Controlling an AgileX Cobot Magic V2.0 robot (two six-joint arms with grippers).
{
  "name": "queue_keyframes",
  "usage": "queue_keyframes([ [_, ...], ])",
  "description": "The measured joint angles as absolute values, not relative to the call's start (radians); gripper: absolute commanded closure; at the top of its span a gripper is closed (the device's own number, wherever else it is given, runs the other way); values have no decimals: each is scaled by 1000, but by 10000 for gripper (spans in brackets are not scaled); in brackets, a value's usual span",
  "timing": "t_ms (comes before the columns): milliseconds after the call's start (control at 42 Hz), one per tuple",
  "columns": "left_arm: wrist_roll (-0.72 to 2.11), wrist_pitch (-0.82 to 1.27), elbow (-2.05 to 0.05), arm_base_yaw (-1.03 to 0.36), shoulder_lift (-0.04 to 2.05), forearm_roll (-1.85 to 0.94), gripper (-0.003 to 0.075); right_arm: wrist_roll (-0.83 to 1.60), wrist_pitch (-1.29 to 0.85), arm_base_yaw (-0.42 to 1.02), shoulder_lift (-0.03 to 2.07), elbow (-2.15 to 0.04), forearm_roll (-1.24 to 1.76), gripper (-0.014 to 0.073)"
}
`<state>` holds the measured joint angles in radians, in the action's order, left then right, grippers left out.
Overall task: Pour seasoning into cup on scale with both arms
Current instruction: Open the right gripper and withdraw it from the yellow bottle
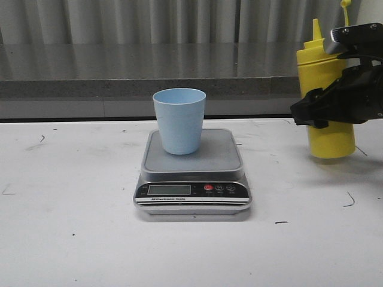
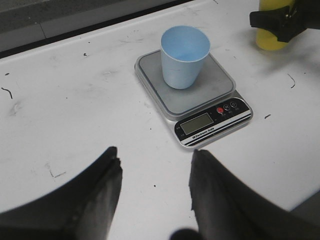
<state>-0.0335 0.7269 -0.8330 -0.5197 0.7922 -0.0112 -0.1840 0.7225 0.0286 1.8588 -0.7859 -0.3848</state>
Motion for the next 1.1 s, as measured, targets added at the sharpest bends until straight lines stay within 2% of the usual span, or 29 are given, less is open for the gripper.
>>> queue_keyframes([
  [381,-33,727,-833,-520,792,-11,407,-184,751,29,1906,-786,-252,283],
  [643,-33,727,-833,-520,792,-11,407,-184,723,29,1906,-788,-250,151],
  [833,-33,727,-833,-520,792,-11,407,-184,706,29,1906,-788,-249,1],
  [1095,-33,727,-833,-520,792,-11,407,-184,629,29,1906,-788,-247,-12],
])
